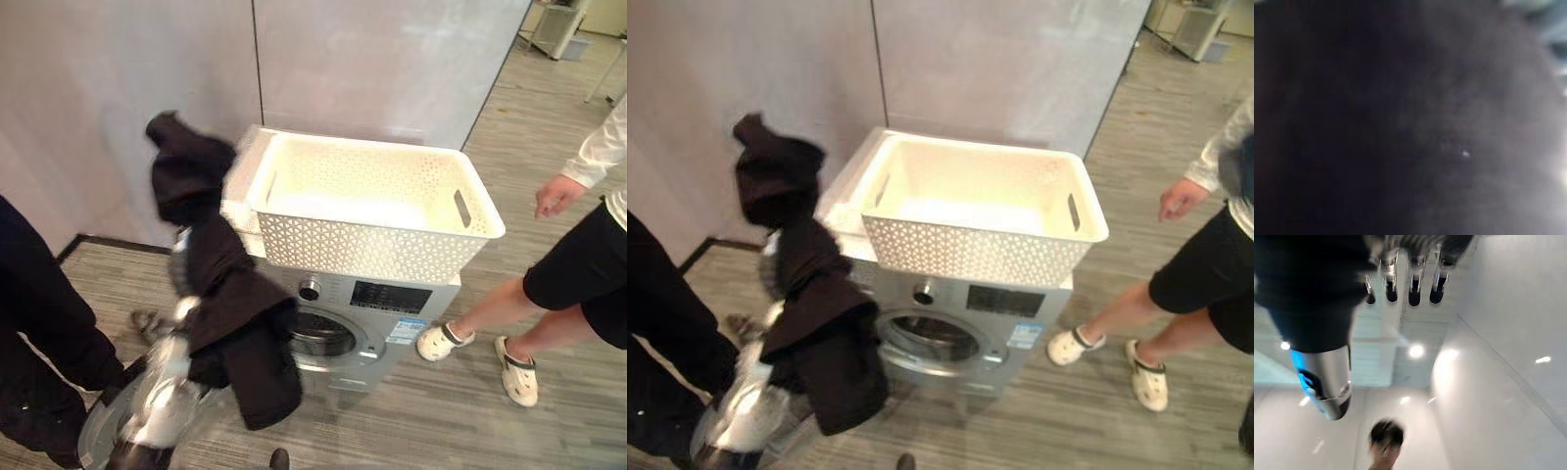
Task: Grab the laundry basket,head to the washer,open it,put in the laundry and shut it.
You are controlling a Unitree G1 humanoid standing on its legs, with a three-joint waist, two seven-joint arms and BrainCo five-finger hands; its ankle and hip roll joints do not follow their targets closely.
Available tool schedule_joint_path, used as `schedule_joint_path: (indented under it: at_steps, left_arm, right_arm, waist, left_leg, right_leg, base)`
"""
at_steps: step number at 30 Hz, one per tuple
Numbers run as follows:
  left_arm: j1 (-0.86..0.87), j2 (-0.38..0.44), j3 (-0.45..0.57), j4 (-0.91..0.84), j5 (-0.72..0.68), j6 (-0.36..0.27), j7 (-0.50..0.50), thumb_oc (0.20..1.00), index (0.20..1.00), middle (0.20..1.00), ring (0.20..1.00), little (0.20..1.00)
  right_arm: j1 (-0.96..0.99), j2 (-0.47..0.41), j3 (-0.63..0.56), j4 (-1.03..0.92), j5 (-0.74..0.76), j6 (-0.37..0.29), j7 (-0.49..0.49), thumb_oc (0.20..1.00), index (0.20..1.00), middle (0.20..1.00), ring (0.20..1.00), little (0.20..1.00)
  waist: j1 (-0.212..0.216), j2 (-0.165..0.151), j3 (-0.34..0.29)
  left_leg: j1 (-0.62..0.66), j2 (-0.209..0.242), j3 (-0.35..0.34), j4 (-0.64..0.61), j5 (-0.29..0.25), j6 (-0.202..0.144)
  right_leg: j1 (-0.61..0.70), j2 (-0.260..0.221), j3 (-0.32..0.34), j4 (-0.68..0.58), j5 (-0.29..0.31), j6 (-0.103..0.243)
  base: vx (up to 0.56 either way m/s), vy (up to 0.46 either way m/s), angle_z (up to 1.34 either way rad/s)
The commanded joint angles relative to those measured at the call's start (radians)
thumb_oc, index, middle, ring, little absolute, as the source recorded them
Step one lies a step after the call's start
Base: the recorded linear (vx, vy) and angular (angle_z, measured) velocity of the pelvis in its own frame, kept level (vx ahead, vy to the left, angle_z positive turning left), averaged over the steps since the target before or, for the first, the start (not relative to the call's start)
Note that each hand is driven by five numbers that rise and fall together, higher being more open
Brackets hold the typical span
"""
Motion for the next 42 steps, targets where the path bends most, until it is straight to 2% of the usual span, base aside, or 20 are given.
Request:
schedule_joint_path:
  at_steps: [1,3,4,5,7,10,11,14,16,18,20,24,30,31,32,38,39,40,41,42]
  left_arm:
    - [0.025,0.063,0.027,-0.119,-0.033,-0.003,-0.129,0.2,0.2,0.2,0.2,0.2]
    - [0.109,0.079,0.06,-0.143,-0.066,0.017,-0.175,0.2,0.2,0.2,0.2,0.2]
    - [0.163,0.091,0.084,-0.146,-0.085,0.034,-0.209,0.2,0.2,0.2,0.2,0.2]
    - [0.201,0.099,0.091,-0.152,-0.094,0.048,-0.225,0.2,0.2,0.2,0.2,0.2]
    - [0.266,0.138,0.08,-0.153,-0.13,0.065,-0.258,0.2,0.2,0.2,0.2,0.2]
    - [0.379,0.193,0.076,-0.147,-0.155,0.098,-0.307,0.2,0.2,0.2,0.2,0.2]
    - [0.401,0.22,0.058,-0.13,-0.156,0.097,-0.319,0.2,0.2,0.2,0.2,0.2]
    - [0.457,0.275,0.017,-0.106,-0.137,0.108,-0.351,0.2,0.2,0.2,0.2,0.2]
    - [0.42,0.324,-0.077,-0.021,-0.116,0.121,-0.363,0.2,0.2,0.2,0.2,0.2]
    - [0.383,0.369,-0.129,0.009,-0.124,0.124,-0.36,0.2,0.2,0.2,0.2,0.2]
    - [0.324,0.379,-0.206,0.088,-0.11,0.131,-0.353,0.2,0.2,0.2,0.2,0.2]
    - [0.253,0.374,-0.275,0.176,-0.076,0.122,-0.31,0.2,0.2,0.2,0.2,0.2]
    - [0.125,0.287,-0.35,0.312,-0.011,0.106,-0.248,0.2,0.2,0.2,0.2,0.2]
    - [0.103,0.255,-0.356,0.344,0.002,0.105,-0.227,0.2,0.2,0.2,0.2,0.2]
    - [0.095,0.251,-0.357,0.35,0.004,0.103,-0.228,0.2,0.2,0.2,0.2,0.2]
    - [-0.131,0.042,-0.355,0.537,0.077,0.033,-0.095,0.2,0.2,0.2,0.2,0.2]
    - [-0.178,0.008,-0.348,0.566,0.078,0.017,-0.065,0.2,0.2,0.2,0.2,0.2]
    - [-0.273,-0.05,-0.347,0.634,0.086,-0.004,-0.02,0.2,0.2,0.2,0.2,0.2]
    - [-0.275,-0.051,-0.346,0.636,0.086,-0.005,-0.02,0.2,0.2,0.2,0.2,0.2]
    - [-0.361,-0.096,-0.333,0.672,0.085,-0.036,0.03,0.2,0.2,0.2,0.2,0.2]
  right_arm:
    - [0.069,0.092,-0.047,0.059,0.236,-0.042,0.181,1.0,1.0,1.0,1.0,1.0]
    - [0.195,0.14,-0.106,0.038,0.314,-0.036,0.247,1.0,1.0,1.0,1.0,1.0]
    - [0.284,0.161,-0.093,0.01,0.382,-0.02,0.334,1.0,1.0,1.0,1.0,1.0]
    - [0.327,0.181,-0.11,0.01,0.385,0.005,0.337,1.0,1.0,1.0,1.0,1.0]
    - [0.405,0.206,-0.06,0.052,0.446,0.003,0.38,1.0,1.0,1.0,1.0,1.0]
    - [0.555,0.238,0.002,0.092,0.456,0.064,0.43,1.0,1.0,1.0,1.0,1.0]
    - [0.596,0.255,0.076,0.164,0.492,0.085,0.445,1.0,1.0,1.0,1.0,1.0]
    - [0.713,0.265,0.172,0.31,0.462,0.159,0.498,1.0,1.0,1.0,1.0,1.0]
    - [0.706,0.233,0.304,0.603,0.381,0.187,0.508,1.0,1.0,1.0,1.0,1.0]
    - [0.671,0.19,0.353,0.691,0.388,0.19,0.51,1.0,1.0,1.0,1.0,1.0]
    - [0.612,0.218,0.418,0.877,0.344,0.202,0.485,1.0,1.0,1.0,1.0,1.0]
    - [0.509,0.269,0.498,1.06,0.258,0.206,0.423,1.0,1.0,1.0,1.0,1.0]
    - [0.385,0.364,0.539,1.188,0.207,0.203,0.323,1.0,1.0,1.0,1.0,1.0]
    - [0.369,0.388,0.548,1.185,0.204,0.201,0.305,1.0,1.0,1.0,1.0,1.0]
    - [0.364,0.388,0.547,1.185,0.204,0.201,0.303,1.0,1.0,1.0,1.0,1.0]
    - [0.241,0.466,0.582,1.155,0.153,0.178,0.18,1.0,1.0,1.0,1.0,1.0]
    - [0.215,0.478,0.588,1.149,0.141,0.174,0.151,1.0,1.0,1.0,1.0,1.0]
    - [0.157,0.505,0.612,1.142,0.135,0.165,0.116,1.0,1.0,1.0,1.0,1.0]
    - [0.156,0.505,0.612,1.143,0.135,0.165,0.116,1.0,1.0,1.0,1.0,1.0]
    - [0.112,0.514,0.635,1.121,0.117,0.159,0.087,1.0,1.0,1.0,1.0,1.0]
  waist:
    - [0.024,-0.035,-0.077]
    - [0.019,-0.032,-0.068]
    - [0.016,-0.032,-0.057]
    - [0.016,-0.029,-0.058]
    - [0.016,-0.027,-0.04]
    - [0.019,-0.017,-0.018]
    - [0.022,-0.014,-0.001]
    - [0.024,-0.013,0.033]
    - [0.029,-0.022,0.09]
    - [0.03,-0.032,0.126]
    - [0.028,-0.036,0.162]
    - [0.018,-0.028,0.215]
    - [0.006,-0.012,0.279]
    - [0.006,-0.01,0.291]
    - [0.004,-0.012,0.292]
    - [-0.013,-0.021,0.335]
    - [-0.013,-0.017,0.344]
    - [-0.019,-0.016,0.355]
    - [-0.019,-0.016,0.354]
    - [-0.025,-0.014,0.361]
  left_leg:
    - [0.06,0.008,-0.006,0.005,-0.125,-0.013]
    - [0.062,0.008,-0.005,0.005,-0.126,-0.012]
    - [0.054,0.005,-0.001,0.005,-0.111,-0.009]
    - [0.065,0.008,-0.003,0.005,-0.129,-0.011]
    - [0.065,0.006,0.003,0.005,-0.119,-0.007]
    - [0.084,0.008,0.017,0.005,-0.133,-0.004]
    - [0.093,0.009,0.023,0.005,-0.136,-0.004]
    - [0.095,0.008,0.034,0.024,-0.137,-0.002]
    - [0.044,0.008,0.044,0.125,-0.166,-0.009]
    - [-0.013,0.004,0.047,0.19,-0.17,-0.017]
    - [-0.077,0.01,0.05,0.265,-0.187,-0.027]
    - [-0.187,0.028,0.053,0.381,-0.21,-0.036]
    - [-0.33,0.057,0.053,0.522,-0.249,-0.041]
    - [-0.352,0.067,0.05,0.564,-0.283,-0.045]
    - [-0.371,0.065,0.054,0.567,-0.262,-0.042]
    - [-0.614,0.102,0.058,0.782,-0.33,-0.039]
    - [-0.64,0.108,0.056,0.827,-0.371,-0.041]
    - [-0.702,0.11,0.053,0.873,-0.384,-0.034]
    - [-0.705,0.11,0.053,0.875,-0.384,-0.034]
    - [-0.761,0.109,0.052,0.909,-0.393,-0.03]
  right_leg:
    - [-0.064,-0.044,0.035,0.004,0.085,0.054]
    - [-0.066,-0.042,0.038,0.006,0.082,0.053]
    - [-0.077,-0.046,0.036,0.011,0.091,0.052]
    - [-0.066,-0.042,0.038,0.006,0.079,0.053]
    - [-0.076,-0.046,0.039,0.008,0.088,0.054]
    - [-0.072,-0.043,0.049,0.01,0.079,0.058]
    - [-0.069,-0.041,0.05,0.014,0.075,0.058]
    - [-0.078,-0.041,0.054,0.033,0.068,0.054]
    - [-0.103,-0.051,0.054,0.084,0.051,0.051]
    - [-0.141,-0.059,0.051,0.128,0.052,0.045]
    - [-0.204,-0.063,0.042,0.194,0.036,0.043]
    - [-0.325,-0.074,0.035,0.332,0.011,0.042]
    - [-0.484,-0.1,0.032,0.481,-0.033,0.039]
    - [-0.513,-0.102,0.036,0.526,-0.066,0.044]
    - [-0.528,-0.106,0.032,0.524,-0.049,0.037]
    - [-0.775,-0.114,0.049,0.69,-0.09,0.013]
    - [-0.804,-0.111,0.056,0.731,-0.124,0.016]
    - [-0.866,-0.107,0.065,0.765,-0.131,0.01]
    - [-0.869,-0.107,0.065,0.766,-0.131,0.01]
    - [-0.93,-0.105,0.075,0.8,-0.136,0.004]
  base:
    - [-0.01,-0.02,-0.03]
    - [-0.02,-0.026,-0.12]
    - [-0.01,-0.029,-0.15]
    - [-0.05,-0.021,-0.1]
    - [0.0,0.0,0.0]
    - [0.0,-0.005,-0.03]
    - [-0.03,-0.001,-0.08]
    - [-0.05,-0.006,-0.15]
    - [-0.16,-0.027,-0.13]
    - [-0.19,-0.037,-0.02]
    - [-0.19,-0.025,0.04]
    - [-0.16,-0.002,-0.03]
    - [-0.13,0.017,0.11]
    - [-0.1,0.019,0.04]
    - [-0.12,0.012,-0.03]
    - [-0.1,0.008,-0.01]
    - [-0.02,0.025,-0.09]
    - [-0.01,0.02,-0.12]
    - [-0.07,0.007,-0.15]
    - [-0.02,-0.003,-0.14]
